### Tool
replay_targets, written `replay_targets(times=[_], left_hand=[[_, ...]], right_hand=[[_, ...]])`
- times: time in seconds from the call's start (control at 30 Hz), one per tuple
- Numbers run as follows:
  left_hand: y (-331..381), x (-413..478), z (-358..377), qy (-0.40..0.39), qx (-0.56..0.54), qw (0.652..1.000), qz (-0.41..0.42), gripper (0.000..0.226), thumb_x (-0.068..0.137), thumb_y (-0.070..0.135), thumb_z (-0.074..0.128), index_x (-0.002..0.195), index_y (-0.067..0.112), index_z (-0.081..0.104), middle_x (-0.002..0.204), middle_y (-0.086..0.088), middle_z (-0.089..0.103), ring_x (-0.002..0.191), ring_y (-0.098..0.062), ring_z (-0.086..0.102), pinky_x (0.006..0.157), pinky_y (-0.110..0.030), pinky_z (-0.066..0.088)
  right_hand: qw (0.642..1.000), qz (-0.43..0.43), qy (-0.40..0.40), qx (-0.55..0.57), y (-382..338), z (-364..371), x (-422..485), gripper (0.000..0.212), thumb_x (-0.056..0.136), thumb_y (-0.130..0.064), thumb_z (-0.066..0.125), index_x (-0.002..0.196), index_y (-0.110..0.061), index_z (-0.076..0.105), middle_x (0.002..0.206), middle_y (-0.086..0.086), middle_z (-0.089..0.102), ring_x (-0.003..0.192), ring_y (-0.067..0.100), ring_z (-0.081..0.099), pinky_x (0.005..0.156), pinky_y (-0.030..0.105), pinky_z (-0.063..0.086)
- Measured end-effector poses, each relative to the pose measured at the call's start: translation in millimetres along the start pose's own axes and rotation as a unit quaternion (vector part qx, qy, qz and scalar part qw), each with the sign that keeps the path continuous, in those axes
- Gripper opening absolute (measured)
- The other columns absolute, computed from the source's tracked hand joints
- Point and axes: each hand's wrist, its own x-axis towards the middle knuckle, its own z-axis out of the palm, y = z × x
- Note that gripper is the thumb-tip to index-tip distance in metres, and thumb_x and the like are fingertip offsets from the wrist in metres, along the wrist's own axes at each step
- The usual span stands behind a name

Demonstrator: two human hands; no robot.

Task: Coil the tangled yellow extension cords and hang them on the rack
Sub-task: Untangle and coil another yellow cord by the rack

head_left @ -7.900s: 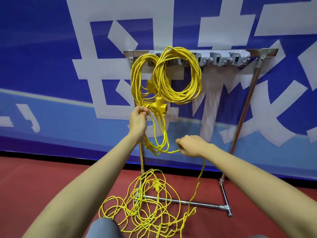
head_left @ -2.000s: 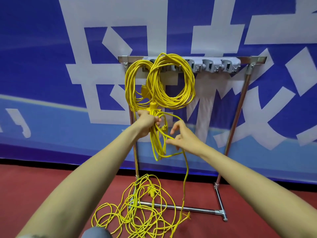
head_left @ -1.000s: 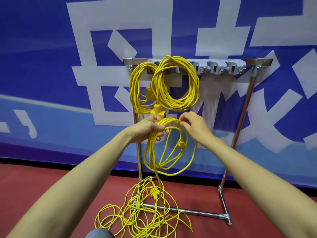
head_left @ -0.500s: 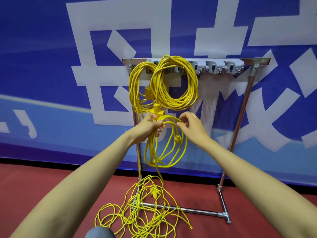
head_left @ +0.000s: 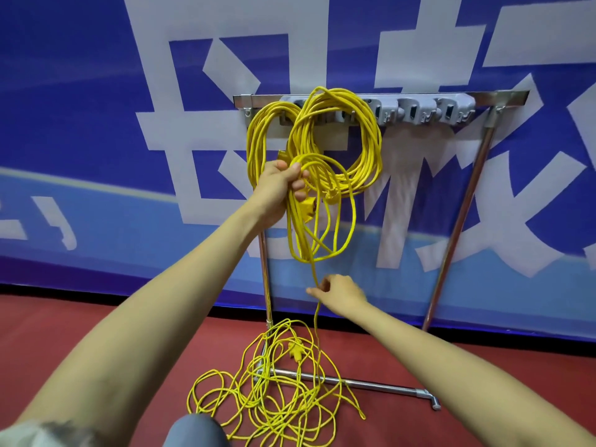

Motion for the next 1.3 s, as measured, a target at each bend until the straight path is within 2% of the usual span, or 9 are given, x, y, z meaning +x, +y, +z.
replay_targets(times=[0.17,0.3,0.5,0.67,0.8,1.03,1.2,1.27,1.3], left_hand=[[29,-3,5,-0.054,-0.052,0.997,-0.003,0.021,0.104,0.006,0.036,0.085,0.007,0.045,0.077,-0.006,0.051,0.048,-0.003,0.040,0.044,-0.013,0.032],[52,-1,-9,-0.103,-0.045,0.993,-0.030,0.012,0.102,0.007,0.037,0.093,0.006,0.045,0.078,-0.005,0.054,0.049,-0.002,0.039,0.044,-0.013,0.031],[19,-11,-27,-0.119,0.112,0.982,-0.093,0.024,0.100,0.001,0.041,0.079,0.014,0.039,0.076,-0.008,0.055,0.047,-0.005,0.038,0.041,-0.016,0.031],[-23,-18,-29,-0.097,0.156,0.976,-0.116,0.028,0.099,-0.001,0.043,0.086,0.020,0.029,0.075,-0.011,0.055,0.046,-0.008,0.038,0.041,-0.018,0.032],[-48,-22,-29,-0.092,0.212,0.969,-0.088,0.022,0.101,0.001,0.042,0.091,0.019,0.034,0.076,-0.006,0.053,0.049,-0.008,0.038,0.045,-0.019,0.035],[-85,-36,-14,-0.075,0.298,0.950,-0.062,0.029,0.100,0.002,0.037,0.085,0.019,0.056,0.068,0.005,0.041,0.053,-0.006,0.032,0.050,-0.019,0.025],[-91,-46,-8,-0.108,0.286,0.950,-0.061,0.014,0.097,0.024,0.057,0.084,0.018,0.059,0.072,0.007,0.051,0.059,0.001,0.044,0.057,-0.014,0.034],[-91,-47,-10,-0.119,0.306,0.944,-0.040,0.011,0.095,0.019,0.060,0.084,0.019,0.060,0.070,0.011,0.055,0.057,0.004,0.045,0.056,-0.013,0.033],[-89,-46,-12,-0.113,0.305,0.945,-0.037,0.012,0.096,0.018,0.059,0.085,0.020,0.062,0.071,0.010,0.055,0.057,0.004,0.043,0.057,-0.014,0.032]], right_hand=[[0.994,-0.032,-0.075,0.067,15,9,15,0.019,0.089,-0.017,0.056,0.094,-0.012,0.073,0.100,0.007,0.072,0.097,0.020,0.065,0.071,0.021,0.041],[0.990,0.009,-0.138,0.022,59,13,20,0.019,0.086,-0.023,0.065,0.094,-0.008,0.073,0.095,0.011,0.072,0.094,0.022,0.065,0.078,0.026,0.046],[0.992,0.094,-0.060,0.052,93,-30,32,0.035,0.092,-0.027,0.058,0.059,-0.018,0.058,0.058,0.000,0.060,0.050,0.009,0.050,0.049,0.015,0.036],[0.963,0.156,-0.048,0.214,72,-79,35,0.030,0.092,-0.022,0.061,0.069,-0.007,0.050,0.057,0.010,0.061,0.032,0.013,0.054,0.034,0.018,0.044],[0.901,0.177,-0.069,0.389,37,-105,32,0.023,0.093,-0.020,0.059,0.076,-0.005,0.055,0.051,0.006,0.064,0.040,0.013,0.062,0.039,0.021,0.051],[0.731,0.171,-0.054,0.658,-19,-124,31,0.020,0.098,-0.011,0.046,0.083,0.001,0.049,0.050,0.016,0.063,0.043,0.020,0.065,0.039,0.025,0.051],[0.589,0.185,0.005,0.787,-32,-123,32,0.022,0.101,-0.004,0.037,0.119,0.000,0.047,0.128,0.027,0.049,0.119,0.037,0.055,0.076,0.034,0.052],[0.578,0.194,0.010,0.793,-31,-125,32,0.023,0.101,-0.007,0.039,0.123,-0.007,0.045,0.135,0.027,0.044,0.117,0.039,0.055,0.073,0.037,0.055],[0.607,0.198,-0.001,0.770,-29,-126,30,0.022,0.100,-0.011,0.042,0.122,-0.007,0.045,0.133,0.025,0.045,0.111,0.039,0.058,0.063,0.038,0.057]])
